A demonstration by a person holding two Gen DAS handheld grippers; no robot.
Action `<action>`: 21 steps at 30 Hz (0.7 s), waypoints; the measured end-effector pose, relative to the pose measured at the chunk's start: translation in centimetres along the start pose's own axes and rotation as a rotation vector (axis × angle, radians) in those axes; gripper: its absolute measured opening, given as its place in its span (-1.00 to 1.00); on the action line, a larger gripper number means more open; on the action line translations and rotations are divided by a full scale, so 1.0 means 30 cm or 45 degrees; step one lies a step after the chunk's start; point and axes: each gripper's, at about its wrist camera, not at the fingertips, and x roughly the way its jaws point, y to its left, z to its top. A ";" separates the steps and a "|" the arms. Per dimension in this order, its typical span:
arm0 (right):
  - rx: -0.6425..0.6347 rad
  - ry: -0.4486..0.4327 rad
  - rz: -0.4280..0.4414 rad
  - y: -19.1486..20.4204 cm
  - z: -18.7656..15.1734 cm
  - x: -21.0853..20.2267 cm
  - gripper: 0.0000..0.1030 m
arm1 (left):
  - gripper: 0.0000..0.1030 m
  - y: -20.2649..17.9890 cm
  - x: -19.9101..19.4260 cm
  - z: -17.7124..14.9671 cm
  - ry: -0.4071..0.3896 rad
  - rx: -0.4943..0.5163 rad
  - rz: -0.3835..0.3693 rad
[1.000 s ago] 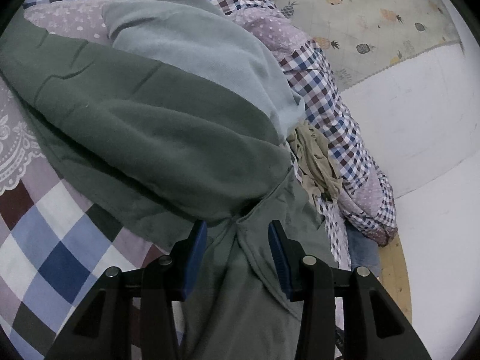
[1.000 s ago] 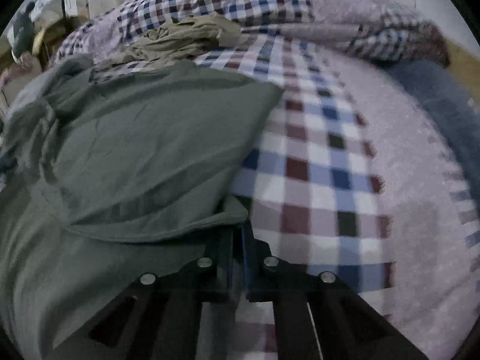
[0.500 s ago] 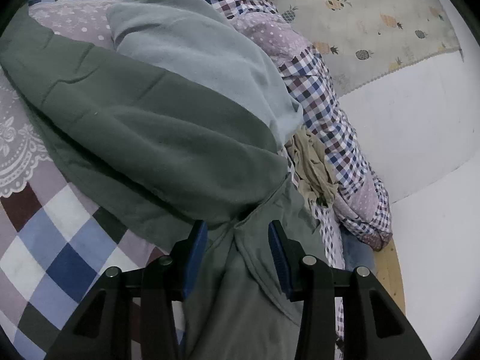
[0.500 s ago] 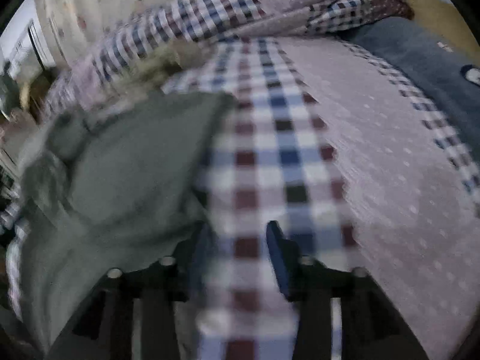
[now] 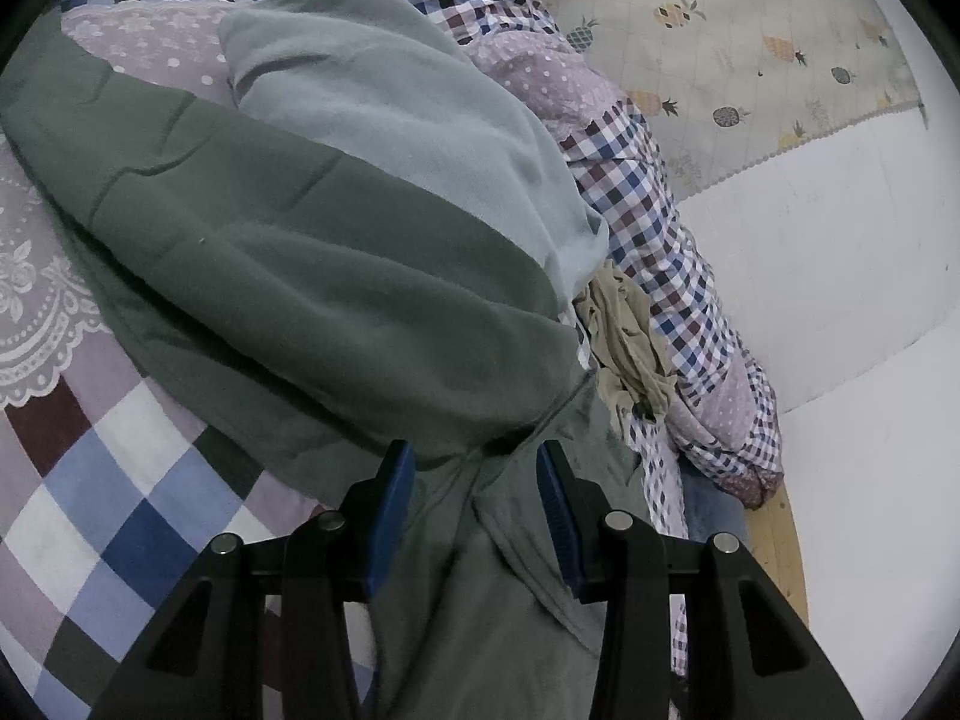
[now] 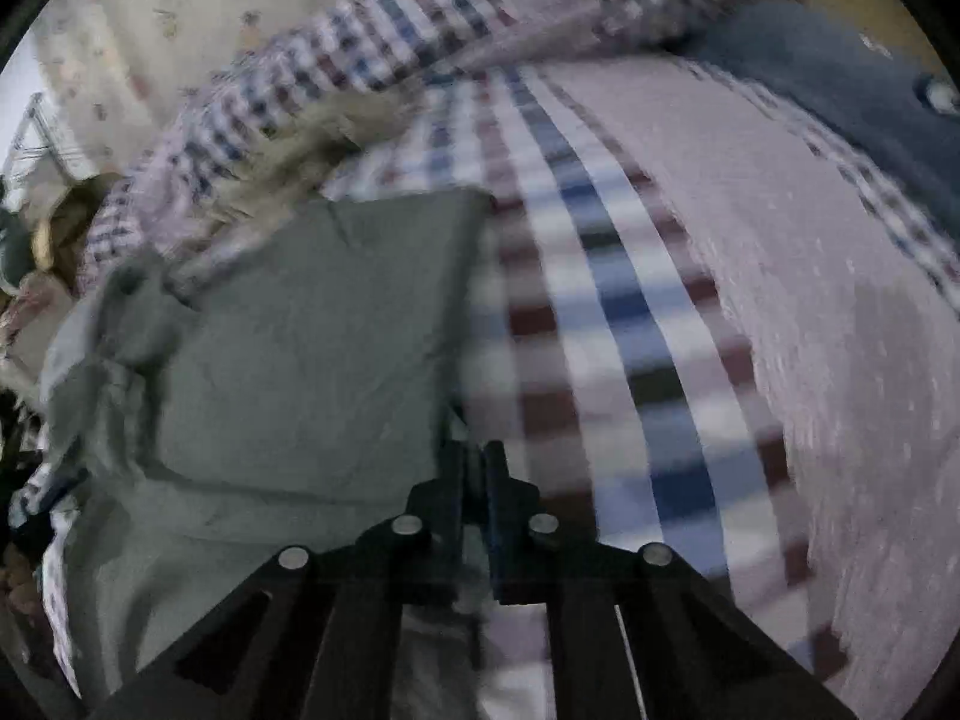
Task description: Fold clothes
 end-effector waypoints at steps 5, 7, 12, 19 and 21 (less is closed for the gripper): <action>0.184 0.001 0.014 -0.056 -0.003 0.001 -0.36 | -0.13 -0.004 -0.008 0.000 -0.005 0.000 -0.010; 0.185 -0.028 -0.038 -0.051 0.024 -0.014 -0.29 | -0.13 -0.001 -0.012 0.002 -0.010 -0.005 -0.014; 0.191 -0.118 0.044 -0.063 0.200 -0.008 -0.06 | -0.13 -0.010 -0.011 -0.006 -0.020 0.022 -0.004; 0.218 -0.036 0.147 -0.071 0.400 0.186 0.01 | -0.13 -0.017 -0.008 0.004 -0.050 0.071 0.013; 0.226 -0.013 0.176 -0.074 0.457 0.242 0.01 | -0.13 -0.014 -0.006 0.006 -0.053 0.074 0.020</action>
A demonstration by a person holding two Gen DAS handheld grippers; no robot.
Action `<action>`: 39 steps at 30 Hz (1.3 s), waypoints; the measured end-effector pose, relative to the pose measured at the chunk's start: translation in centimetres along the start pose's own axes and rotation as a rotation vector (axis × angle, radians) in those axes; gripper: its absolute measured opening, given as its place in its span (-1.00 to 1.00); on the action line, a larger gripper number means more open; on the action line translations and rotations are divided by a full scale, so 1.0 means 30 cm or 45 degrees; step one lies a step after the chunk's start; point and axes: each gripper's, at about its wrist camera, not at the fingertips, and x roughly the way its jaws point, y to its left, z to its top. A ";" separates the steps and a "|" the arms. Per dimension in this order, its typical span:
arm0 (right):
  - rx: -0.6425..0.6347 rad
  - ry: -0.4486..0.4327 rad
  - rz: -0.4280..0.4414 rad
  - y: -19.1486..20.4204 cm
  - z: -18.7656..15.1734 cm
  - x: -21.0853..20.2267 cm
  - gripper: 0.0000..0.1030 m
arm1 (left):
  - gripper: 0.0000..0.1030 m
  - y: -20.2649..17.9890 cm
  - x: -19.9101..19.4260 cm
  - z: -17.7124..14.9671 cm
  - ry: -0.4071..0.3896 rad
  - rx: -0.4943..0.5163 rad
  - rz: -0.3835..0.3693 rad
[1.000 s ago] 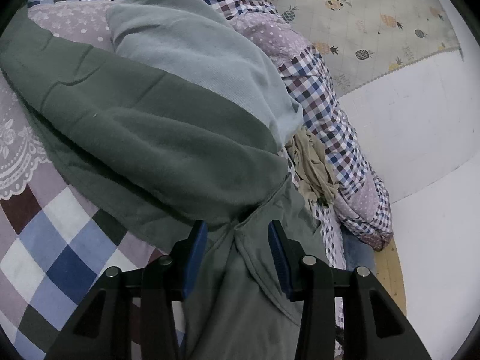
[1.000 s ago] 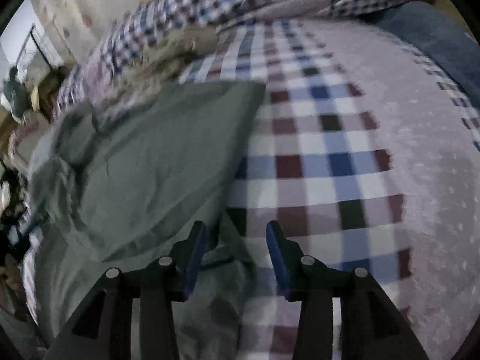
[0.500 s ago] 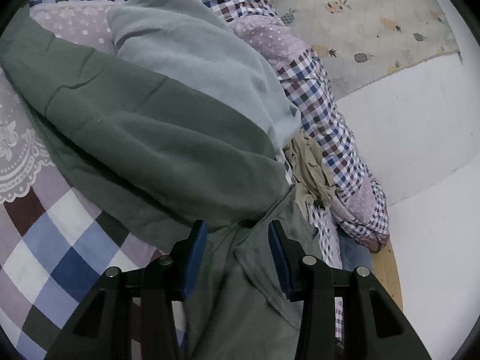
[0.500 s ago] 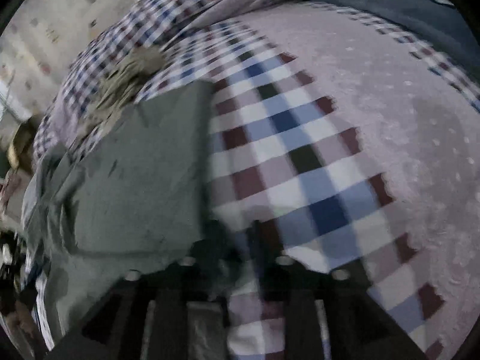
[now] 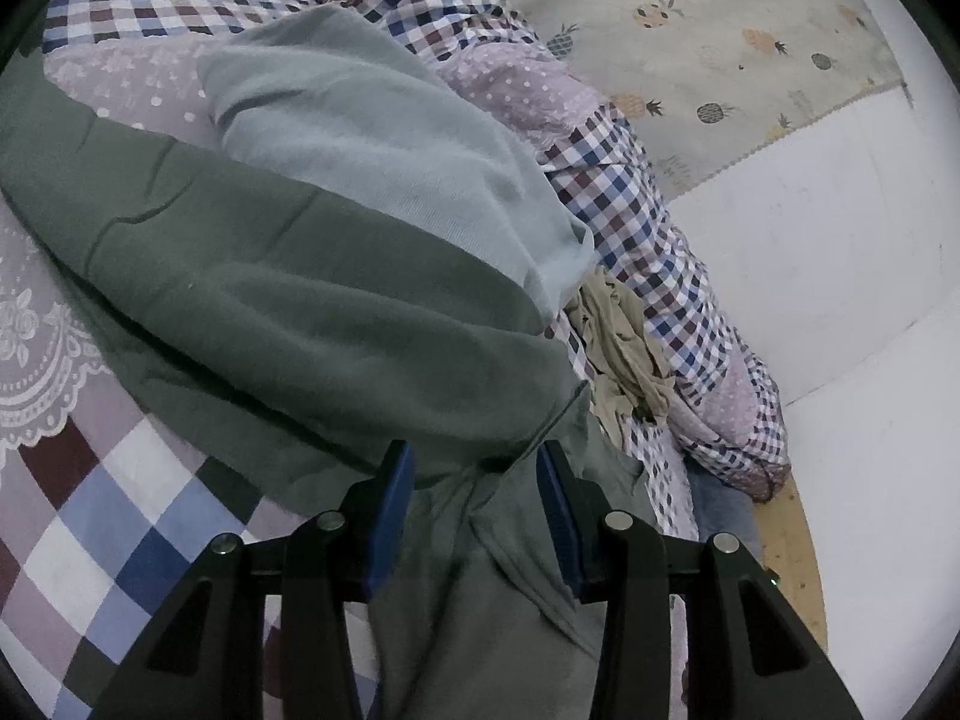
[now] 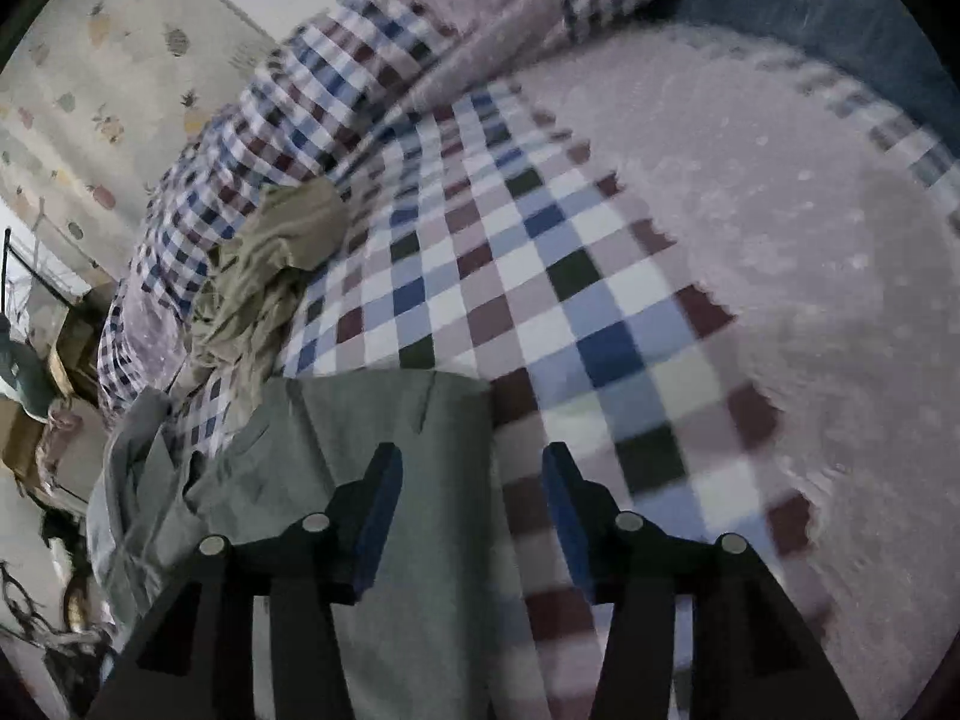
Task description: Fold clothes
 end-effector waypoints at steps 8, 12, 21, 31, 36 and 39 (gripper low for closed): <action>-0.302 0.006 -0.117 0.106 0.065 0.086 -1.00 | -0.13 0.025 0.008 -0.001 -0.005 -0.017 0.039; -0.530 -0.067 -0.355 0.201 0.077 0.073 -1.00 | -0.13 0.021 -0.002 -0.004 -0.023 -0.015 0.042; -0.380 -0.159 -0.611 0.190 0.062 0.038 0.01 | -0.13 0.036 -0.035 0.009 -0.040 -0.059 0.064; -0.406 -0.268 -0.200 0.537 -0.090 -0.226 0.08 | 0.22 0.128 -0.213 0.100 -0.183 -0.195 0.003; -0.619 -0.226 0.013 0.903 -0.265 -0.230 0.13 | 0.40 0.194 -0.322 0.170 -0.218 -0.243 -0.111; -0.775 -0.170 0.131 1.134 -0.395 -0.205 0.15 | 0.62 0.228 -0.388 0.208 -0.239 -0.251 -0.181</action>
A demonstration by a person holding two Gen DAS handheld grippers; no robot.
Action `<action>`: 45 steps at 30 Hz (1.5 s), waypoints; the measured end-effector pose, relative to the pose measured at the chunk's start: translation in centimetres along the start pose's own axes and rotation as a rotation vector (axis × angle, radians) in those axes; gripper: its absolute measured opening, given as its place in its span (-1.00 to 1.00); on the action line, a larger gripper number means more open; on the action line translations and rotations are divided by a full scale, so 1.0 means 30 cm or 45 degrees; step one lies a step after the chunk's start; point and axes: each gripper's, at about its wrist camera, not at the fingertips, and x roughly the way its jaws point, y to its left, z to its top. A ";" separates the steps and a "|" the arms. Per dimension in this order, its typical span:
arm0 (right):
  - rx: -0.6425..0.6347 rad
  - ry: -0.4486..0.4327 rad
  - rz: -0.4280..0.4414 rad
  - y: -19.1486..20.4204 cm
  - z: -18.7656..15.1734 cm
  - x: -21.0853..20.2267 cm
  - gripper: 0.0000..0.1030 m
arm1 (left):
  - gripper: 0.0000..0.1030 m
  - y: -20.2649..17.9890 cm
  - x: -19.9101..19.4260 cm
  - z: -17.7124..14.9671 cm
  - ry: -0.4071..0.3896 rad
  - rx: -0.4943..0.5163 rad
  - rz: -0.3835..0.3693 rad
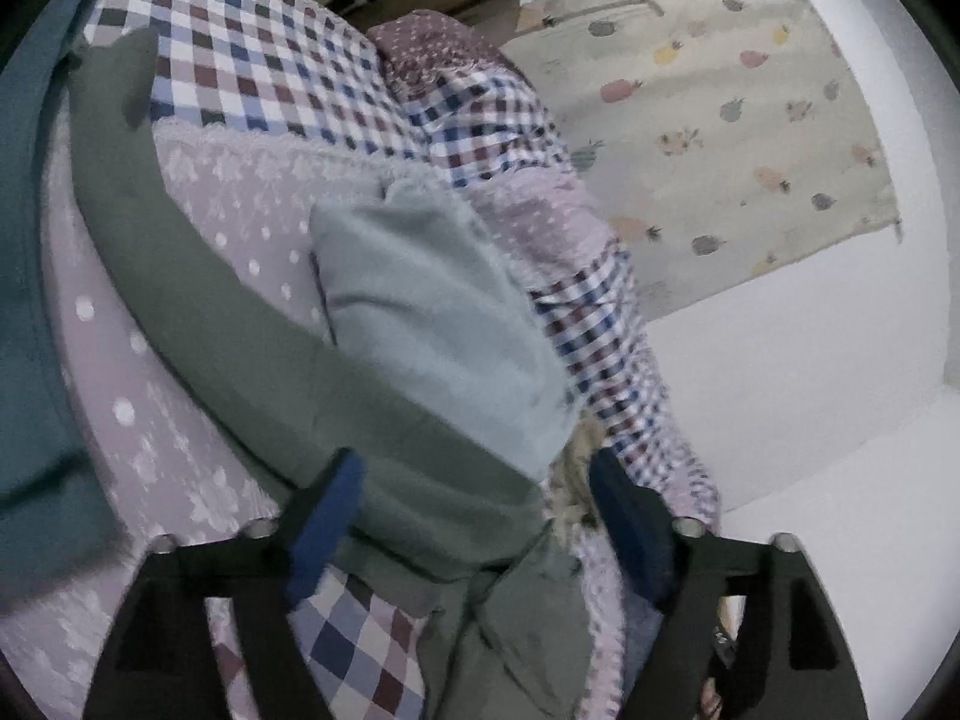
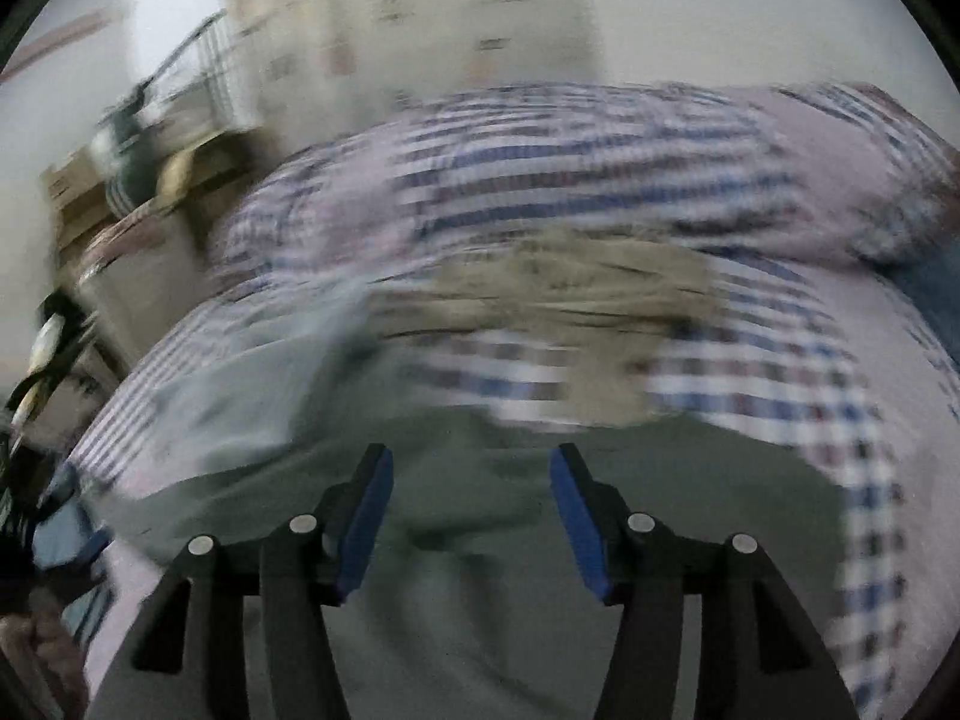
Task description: Fold clothes
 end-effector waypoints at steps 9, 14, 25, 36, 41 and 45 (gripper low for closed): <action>-0.362 0.092 0.286 0.684 -0.037 0.153 0.25 | 0.74 0.084 -0.223 0.170 -0.248 -0.023 0.062; -0.648 0.121 0.405 1.006 -0.127 0.251 0.25 | 0.91 0.192 -0.339 0.245 -0.372 -0.110 0.090; -1.018 0.250 0.501 1.496 -0.326 0.499 0.23 | 0.98 0.383 -0.444 0.325 -0.468 -0.254 0.198; -1.095 0.349 0.459 1.736 -0.408 0.706 -0.91 | 0.99 0.512 -0.483 0.353 -0.477 -0.376 0.102; -0.878 0.214 0.465 1.613 -0.260 0.612 -0.92 | 0.98 0.510 -0.479 0.357 -0.466 -0.376 0.080; -0.682 0.045 0.465 1.390 -0.097 0.414 -0.92 | 0.98 0.464 -0.432 0.351 -0.416 -0.337 0.027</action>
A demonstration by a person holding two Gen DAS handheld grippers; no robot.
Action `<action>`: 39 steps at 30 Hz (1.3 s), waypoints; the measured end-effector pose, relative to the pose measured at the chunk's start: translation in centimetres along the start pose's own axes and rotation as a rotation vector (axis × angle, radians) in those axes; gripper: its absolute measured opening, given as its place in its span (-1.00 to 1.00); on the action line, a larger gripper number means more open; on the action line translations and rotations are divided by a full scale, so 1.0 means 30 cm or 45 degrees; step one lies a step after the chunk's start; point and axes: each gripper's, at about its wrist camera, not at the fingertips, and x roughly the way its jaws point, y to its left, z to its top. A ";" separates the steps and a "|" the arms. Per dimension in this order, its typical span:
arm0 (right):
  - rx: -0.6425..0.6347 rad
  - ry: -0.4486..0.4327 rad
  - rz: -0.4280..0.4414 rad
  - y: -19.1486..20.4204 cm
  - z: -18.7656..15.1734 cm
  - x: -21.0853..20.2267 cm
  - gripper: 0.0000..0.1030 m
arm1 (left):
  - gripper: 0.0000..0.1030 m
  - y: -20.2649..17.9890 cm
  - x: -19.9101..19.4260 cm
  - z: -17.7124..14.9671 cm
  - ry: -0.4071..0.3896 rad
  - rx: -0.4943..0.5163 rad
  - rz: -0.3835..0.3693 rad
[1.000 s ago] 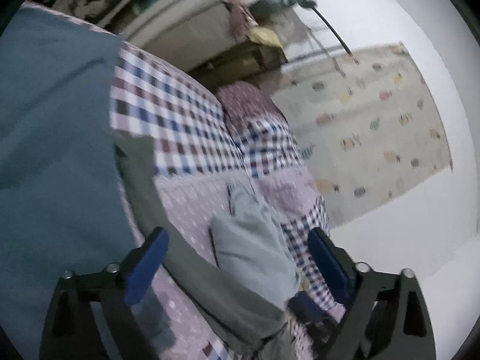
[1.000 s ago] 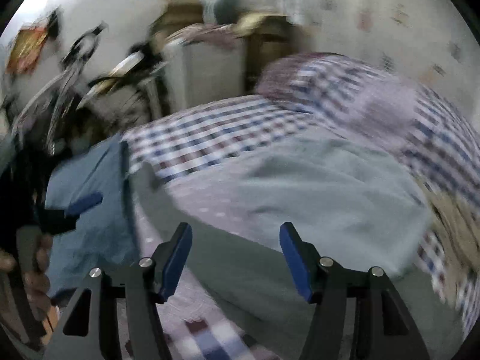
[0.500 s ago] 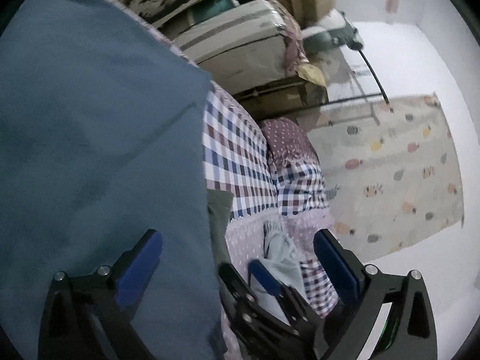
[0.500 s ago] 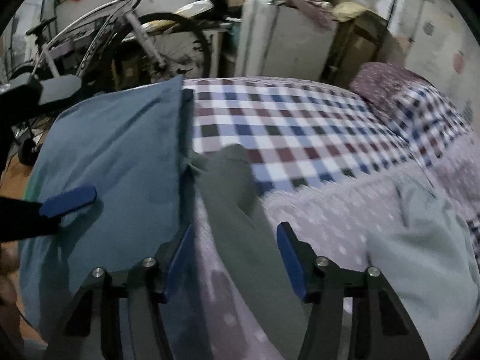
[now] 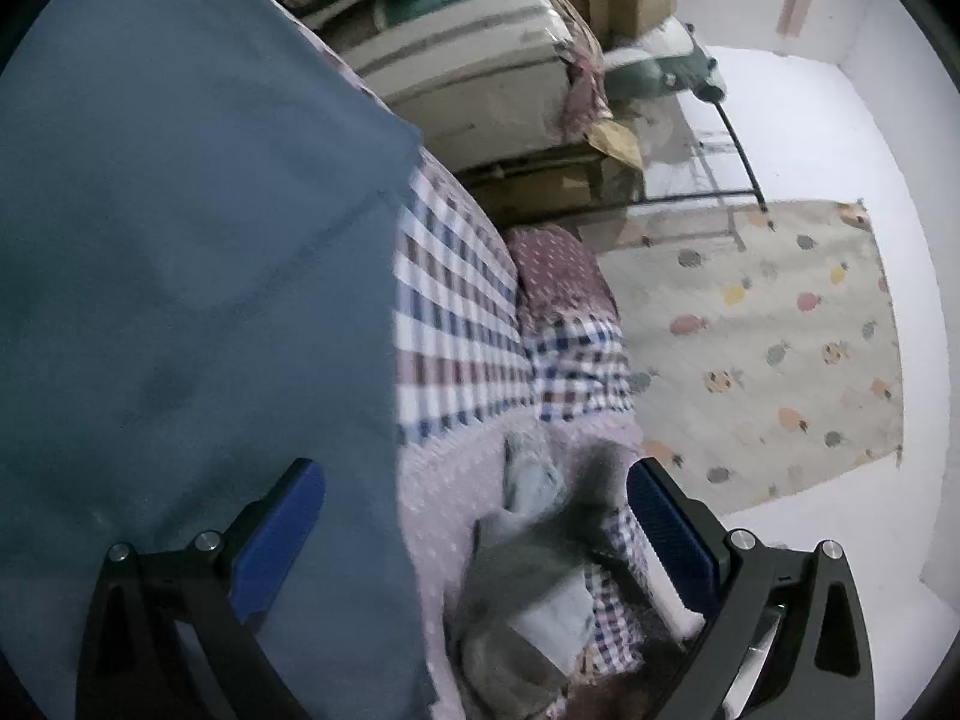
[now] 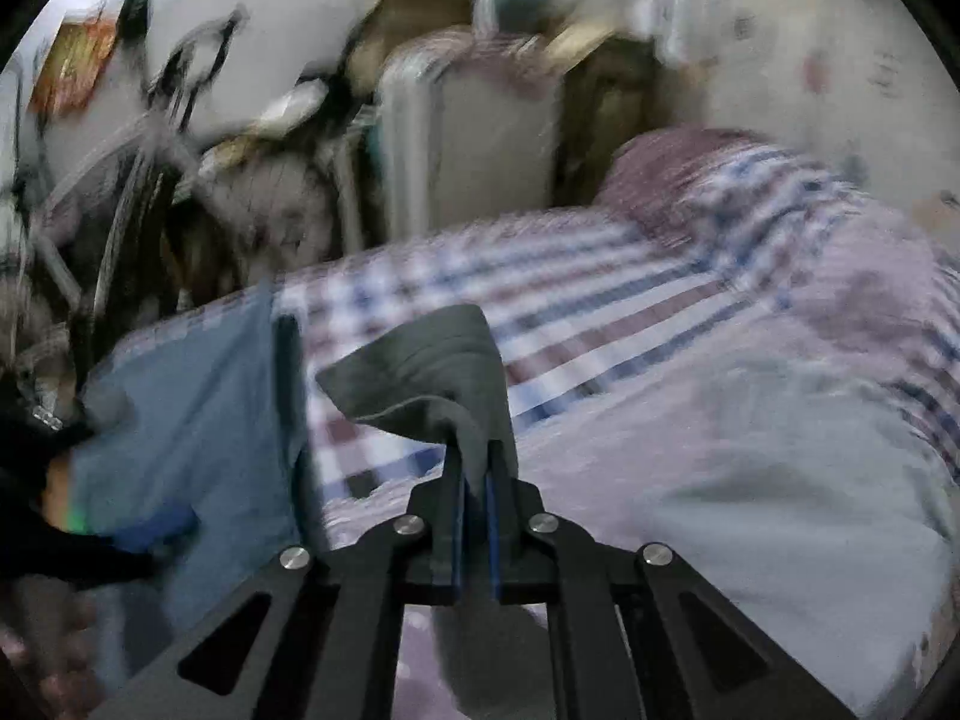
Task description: Fold clothes
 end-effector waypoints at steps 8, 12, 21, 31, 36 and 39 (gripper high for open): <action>0.369 -0.273 -0.248 -0.463 -0.124 -0.628 -0.92 | 0.98 -0.222 0.154 -0.213 0.263 0.309 -0.126; 0.525 -0.304 -0.392 -0.646 -0.291 -0.858 -0.92 | 0.98 -0.348 0.230 -0.405 0.422 0.547 -0.159; 0.911 -0.347 -0.722 -1.030 -0.721 -1.212 -0.91 | 0.98 -0.465 0.377 -0.745 0.637 0.803 -0.108; 1.241 0.071 -0.982 -1.330 -1.147 -1.248 -0.14 | 0.98 -0.467 0.488 -0.997 0.774 1.007 0.016; 1.141 0.062 -0.960 -1.302 -1.098 -1.235 -0.03 | 0.98 -0.430 0.511 -1.023 0.863 0.997 0.060; 0.992 -0.001 -0.757 -1.230 -0.972 -1.159 0.02 | 0.98 -0.408 0.524 -1.039 0.917 0.990 0.087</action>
